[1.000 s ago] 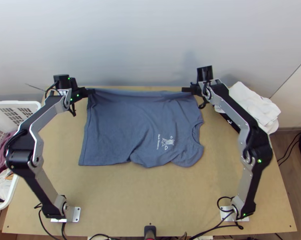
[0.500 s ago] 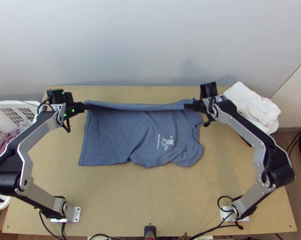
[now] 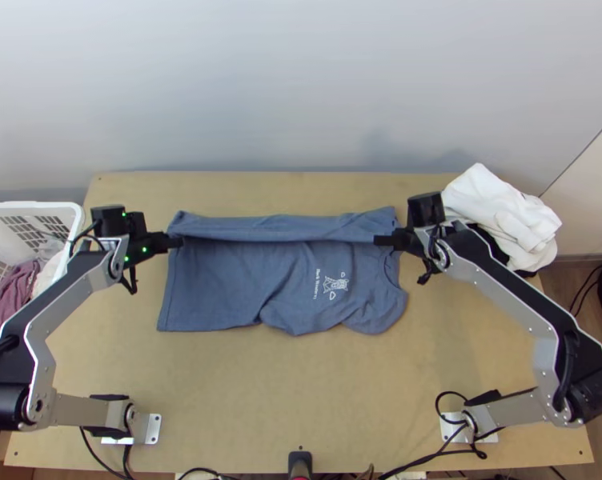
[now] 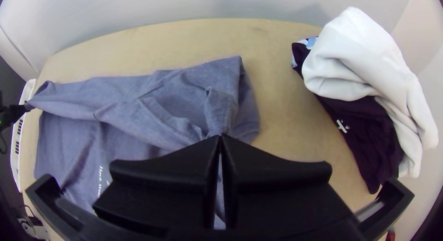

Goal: Fold the t-shirt

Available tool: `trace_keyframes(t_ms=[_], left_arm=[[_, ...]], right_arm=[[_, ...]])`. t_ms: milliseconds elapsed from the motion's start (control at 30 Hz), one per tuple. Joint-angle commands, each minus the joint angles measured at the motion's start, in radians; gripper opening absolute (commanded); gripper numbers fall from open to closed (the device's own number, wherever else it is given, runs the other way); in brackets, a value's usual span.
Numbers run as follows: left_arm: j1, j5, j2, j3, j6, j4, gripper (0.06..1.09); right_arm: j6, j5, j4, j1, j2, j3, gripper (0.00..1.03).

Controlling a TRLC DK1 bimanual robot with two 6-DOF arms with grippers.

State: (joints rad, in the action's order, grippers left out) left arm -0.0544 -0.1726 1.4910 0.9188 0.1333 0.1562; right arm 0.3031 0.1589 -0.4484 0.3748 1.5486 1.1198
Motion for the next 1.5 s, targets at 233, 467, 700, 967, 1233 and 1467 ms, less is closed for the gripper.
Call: trace_keyframes(t_ms=[233,467,700,967,1233,1467], left_arm=[[0.002,-0.010,-0.123,-0.150,-0.011,0.026,0.10],[0.004,-0.010,-0.186,-0.209,-0.015,0.049,0.10],[0.004,-0.010,-0.242,-0.284,-0.021,0.068,0.10],[0.005,-0.008,-0.229,-0.330,-0.006,0.068,0.44],[-0.009,-0.008,-0.235,-0.319,0.011,0.187,1.02],[-0.042,-0.008,-0.351,-0.281,-0.047,0.442,1.02]], right_arm=[[0.002,-0.032,-0.004,0.044,-0.117,-0.163,0.03],[0.002,-0.039,-0.010,0.061,-0.174,-0.239,0.03],[0.004,-0.045,-0.010,0.065,-0.216,-0.291,0.03],[0.005,-0.045,0.011,0.073,-0.222,-0.314,0.39],[0.004,-0.044,-0.007,0.065,-0.260,-0.282,0.99],[-0.004,-0.045,-0.115,0.029,-0.355,-0.219,0.99]])
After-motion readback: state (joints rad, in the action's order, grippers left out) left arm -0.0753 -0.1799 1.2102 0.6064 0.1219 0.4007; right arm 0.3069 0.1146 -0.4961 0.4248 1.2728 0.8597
